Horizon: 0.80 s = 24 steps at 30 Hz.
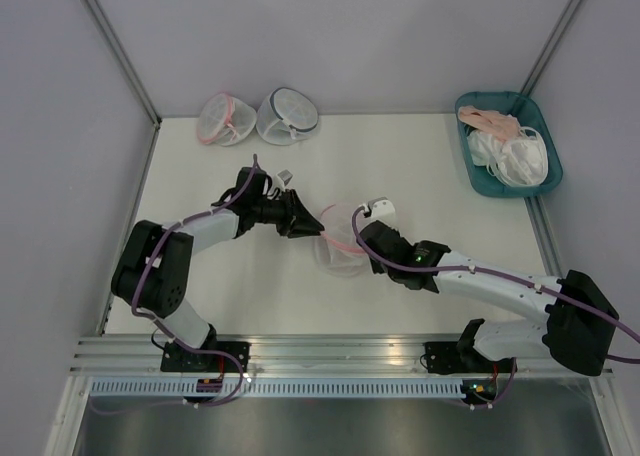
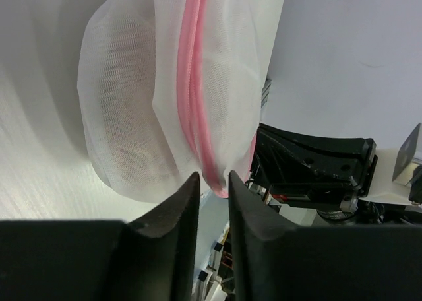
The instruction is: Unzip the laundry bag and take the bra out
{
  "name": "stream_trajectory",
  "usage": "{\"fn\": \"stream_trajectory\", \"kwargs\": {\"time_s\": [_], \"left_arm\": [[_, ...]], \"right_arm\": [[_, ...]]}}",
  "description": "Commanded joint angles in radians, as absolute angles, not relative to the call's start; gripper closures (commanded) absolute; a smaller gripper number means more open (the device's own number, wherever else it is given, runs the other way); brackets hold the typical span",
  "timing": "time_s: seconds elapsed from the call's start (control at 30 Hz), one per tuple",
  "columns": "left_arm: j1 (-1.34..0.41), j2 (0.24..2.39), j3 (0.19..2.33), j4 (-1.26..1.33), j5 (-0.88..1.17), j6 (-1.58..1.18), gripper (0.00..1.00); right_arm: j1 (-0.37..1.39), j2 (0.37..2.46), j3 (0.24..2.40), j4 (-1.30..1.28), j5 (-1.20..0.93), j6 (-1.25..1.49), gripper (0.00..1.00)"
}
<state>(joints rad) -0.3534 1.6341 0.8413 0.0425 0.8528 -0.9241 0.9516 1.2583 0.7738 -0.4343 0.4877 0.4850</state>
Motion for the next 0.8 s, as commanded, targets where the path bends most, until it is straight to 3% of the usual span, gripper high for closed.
{"fn": "stream_trajectory", "kwargs": {"time_s": [0.0, 0.03, 0.23, 0.43, 0.57, 0.6, 0.77], "left_arm": [[-0.341, 1.632, 0.894, 0.055, 0.888, -0.871, 0.68], [-0.341, 1.612, 0.893, 0.057, 0.888, -0.874, 0.41], [-0.341, 1.399, 0.845, -0.047, 0.781, -0.900, 0.12], [-0.342, 1.109, 0.695, -0.187, 0.716, -0.943, 0.08], [-0.363, 0.918, 0.534, -0.232, 0.666, -1.038, 0.08], [-0.382, 0.855, 0.482, -0.232, 0.657, -1.051, 0.03], [-0.400, 0.834, 0.408, -0.216, 0.634, -1.098, 0.01]], "right_arm": [[0.945, 1.256, 0.813, -0.450, 0.548, 0.476, 1.00], [0.943, 1.262, 0.821, -0.440, 0.540, 0.472, 1.00], [0.940, 1.278, 0.831, -0.385, 0.448, 0.450, 1.00], [0.940, 1.252, 0.804, -0.283, 0.231, 0.385, 1.00], [0.940, 1.204, 0.762, -0.172, -0.070, 0.367, 1.00], [0.942, 1.201, 0.756, -0.157, -0.101, 0.368, 1.00], [0.945, 1.236, 0.755, -0.058, -0.271, 0.377, 1.00]]}}
